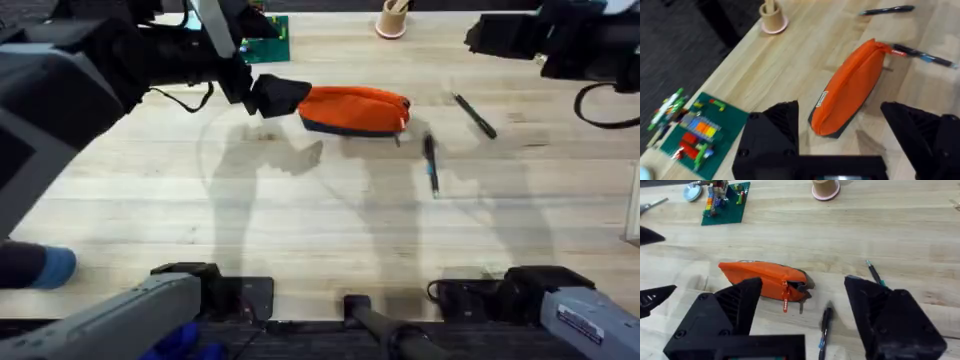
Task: Unzip the bag, pick up the pens from the table one at a time and place them inside, then zip the bag closed.
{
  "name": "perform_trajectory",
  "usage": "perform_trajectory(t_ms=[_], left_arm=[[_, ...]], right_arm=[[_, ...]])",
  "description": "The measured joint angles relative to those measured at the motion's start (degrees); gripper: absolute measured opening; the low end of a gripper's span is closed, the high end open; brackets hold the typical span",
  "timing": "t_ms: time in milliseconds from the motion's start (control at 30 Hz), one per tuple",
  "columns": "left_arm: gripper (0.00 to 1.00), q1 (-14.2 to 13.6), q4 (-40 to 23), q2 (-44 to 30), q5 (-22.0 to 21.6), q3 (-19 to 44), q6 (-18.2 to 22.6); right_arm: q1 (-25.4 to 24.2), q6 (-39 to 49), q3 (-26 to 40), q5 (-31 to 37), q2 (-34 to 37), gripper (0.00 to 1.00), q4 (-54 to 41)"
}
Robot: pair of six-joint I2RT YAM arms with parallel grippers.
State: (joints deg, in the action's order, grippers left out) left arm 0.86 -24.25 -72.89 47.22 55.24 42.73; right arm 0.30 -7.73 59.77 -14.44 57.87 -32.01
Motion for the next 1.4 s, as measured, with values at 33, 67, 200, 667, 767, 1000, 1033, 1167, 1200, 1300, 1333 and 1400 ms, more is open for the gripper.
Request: perform_trajectory(t_ms=[33, 67, 200, 667, 767, 1000, 1033, 1167, 1200, 1300, 1333, 1400], left_arm=[[0.992, 0.4, 0.0, -0.8, 1.4, 0.0, 0.6], [0.993, 0.9, 0.0, -1.7, 2.7, 0.0, 1.1], [0.993, 3.2, 0.1, -5.1, 7.6, 0.0, 3.4], [0.993, 7.5, 6.8, -12.8, 19.0, 0.0, 5.3], [0.993, 7.5, 6.7, -13.9, 19.4, 0.0, 5.3], [0.993, 7.5, 7.1, -14.3, 21.0, 0.0, 5.3], [0.993, 7.5, 7.1, -14.3, 20.9, 0.0, 5.3], [0.993, 7.5, 7.1, -14.3, 20.4, 0.0, 5.3], [0.993, 7.5, 7.1, -14.3, 20.1, 0.0, 5.3], [0.993, 7.5, 7.7, -14.3, 19.1, 0.0, 5.5], [0.993, 7.5, 7.8, -14.3, 18.9, 0.0, 5.8], [0.993, 7.5, 8.0, -14.4, 18.8, 0.0, 6.7]], right_arm=[[0.0, 0.0, 0.0, 0.0, 0.0, 0.996, 0.0], [0.0, 0.0, 0.0, 0.0, 0.0, 0.996, 0.0], [0.0, 0.0, 0.0, 0.0, 0.0, 0.996, 0.0], [0.0, 0.0, 0.1, 0.0, 0.0, 0.996, -0.2], [0.0, 0.0, 0.1, 0.0, 0.0, 0.996, -0.2], [0.0, 0.0, 0.1, 0.0, 0.0, 0.996, -0.2], [0.0, 0.0, 0.1, 0.0, 0.0, 0.996, -0.2], [0.0, 0.0, 0.1, 0.0, 0.0, 0.996, -0.2], [0.0, 0.0, 0.1, 0.0, 0.0, 0.996, -0.2], [0.0, 0.0, 0.1, 0.0, 0.0, 0.995, -0.2], [0.0, 0.0, 0.1, 0.0, 0.0, 0.995, -0.2], [0.0, 0.0, 0.1, 0.0, 0.0, 0.995, -0.2]])
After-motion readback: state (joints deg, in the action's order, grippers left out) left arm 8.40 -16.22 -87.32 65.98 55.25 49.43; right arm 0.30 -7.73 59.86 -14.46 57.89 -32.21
